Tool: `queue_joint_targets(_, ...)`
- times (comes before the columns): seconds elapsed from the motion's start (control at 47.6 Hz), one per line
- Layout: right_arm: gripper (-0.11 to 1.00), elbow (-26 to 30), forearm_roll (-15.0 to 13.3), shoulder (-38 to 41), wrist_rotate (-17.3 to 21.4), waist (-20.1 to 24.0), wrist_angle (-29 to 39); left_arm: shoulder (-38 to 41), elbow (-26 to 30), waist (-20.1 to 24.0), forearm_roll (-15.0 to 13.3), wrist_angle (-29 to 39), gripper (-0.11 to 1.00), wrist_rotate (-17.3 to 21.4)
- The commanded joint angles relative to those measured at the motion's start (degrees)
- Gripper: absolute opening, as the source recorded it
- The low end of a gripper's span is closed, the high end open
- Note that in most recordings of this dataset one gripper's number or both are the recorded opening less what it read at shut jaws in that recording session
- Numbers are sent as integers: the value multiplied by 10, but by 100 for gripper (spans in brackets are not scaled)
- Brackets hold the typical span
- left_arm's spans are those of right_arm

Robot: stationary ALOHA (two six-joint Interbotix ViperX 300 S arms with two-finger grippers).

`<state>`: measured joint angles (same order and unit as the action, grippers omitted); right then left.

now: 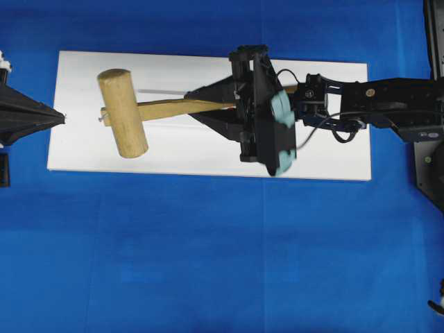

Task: Hit the mark with a hammer.
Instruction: 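Raise the mallet head upright above the board with the right gripper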

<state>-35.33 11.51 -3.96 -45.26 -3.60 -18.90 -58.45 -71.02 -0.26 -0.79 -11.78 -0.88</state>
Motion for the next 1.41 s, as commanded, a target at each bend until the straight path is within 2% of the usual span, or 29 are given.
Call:
queue_joint_targets(0.0,10,7,3,-20,-43,1,-33,4,5,-1,-2,-3,0,-1)
queue_joint_targets(0.189,10,5,6,-20,-91,1,-74,4,4,-1,-2,-3,0,-4)
queue_joint_targets(0.483,10,4,6,-20,-96,4,-77,4,4,-1,-3,-3,0,-11)
queue_joint_targets(0.714,10,4,6,-20,-96,4,-78,5,4,10,-3,-3,2,-53)
queue_joint_targets(0.756,10,4,6,-20,-96,4,-79,6,4,11,-3,-3,6,-59)
queue_joint_targets(0.819,10,4,6,-20,-96,4,-79,8,3,13,-3,-3,19,-68)
queue_joint_targets(0.988,10,5,6,-20,-96,4,-80,9,3,19,-3,-3,70,-103)
queue_joint_targets(1.072,10,5,6,-20,-96,4,-80,9,3,22,-3,-3,88,-123)
queue_joint_targets(1.135,10,4,7,-20,-96,5,-80,9,3,26,-3,2,94,-132)
queue_joint_targets(1.387,10,6,6,-20,-96,11,-80,12,5,32,-3,-1,93,-135)
